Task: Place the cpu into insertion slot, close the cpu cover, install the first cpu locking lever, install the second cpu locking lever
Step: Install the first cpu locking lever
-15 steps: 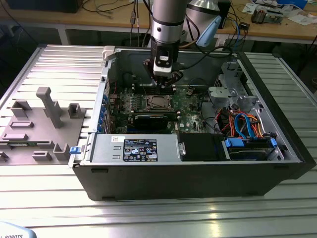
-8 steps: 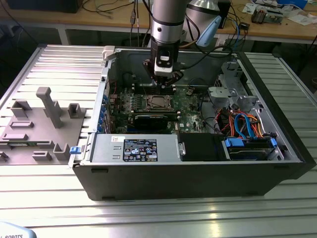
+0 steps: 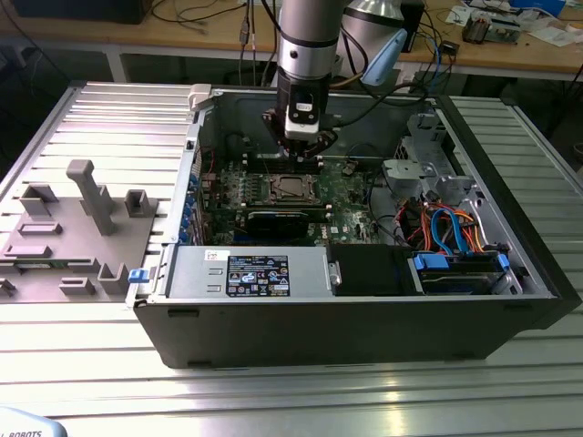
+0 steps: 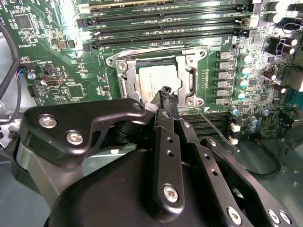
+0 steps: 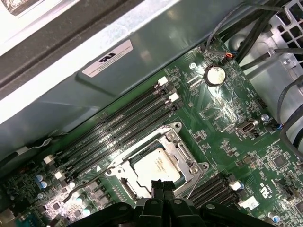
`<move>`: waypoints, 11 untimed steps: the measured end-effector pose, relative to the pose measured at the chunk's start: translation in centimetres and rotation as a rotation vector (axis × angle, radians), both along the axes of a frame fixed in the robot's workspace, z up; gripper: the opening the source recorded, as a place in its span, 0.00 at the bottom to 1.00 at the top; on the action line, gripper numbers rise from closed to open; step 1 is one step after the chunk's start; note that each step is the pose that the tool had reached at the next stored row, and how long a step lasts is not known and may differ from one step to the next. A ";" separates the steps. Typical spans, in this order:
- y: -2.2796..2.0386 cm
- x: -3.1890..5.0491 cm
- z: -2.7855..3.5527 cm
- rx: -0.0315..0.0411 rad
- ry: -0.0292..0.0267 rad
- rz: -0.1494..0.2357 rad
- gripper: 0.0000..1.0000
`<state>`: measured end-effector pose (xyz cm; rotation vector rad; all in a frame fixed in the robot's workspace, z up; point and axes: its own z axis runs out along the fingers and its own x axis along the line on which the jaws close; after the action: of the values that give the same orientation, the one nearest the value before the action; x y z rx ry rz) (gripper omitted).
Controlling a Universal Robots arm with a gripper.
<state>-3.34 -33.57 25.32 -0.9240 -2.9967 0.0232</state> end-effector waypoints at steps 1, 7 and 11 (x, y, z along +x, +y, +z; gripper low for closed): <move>0.00 0.00 0.00 0.0000 0.0000 0.002 0.11; 0.00 0.00 0.00 -0.0001 0.0000 0.019 0.11; 0.00 0.00 0.00 0.0000 0.0000 0.031 0.11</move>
<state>-3.34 -33.57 25.32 -0.8772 -3.0110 0.0234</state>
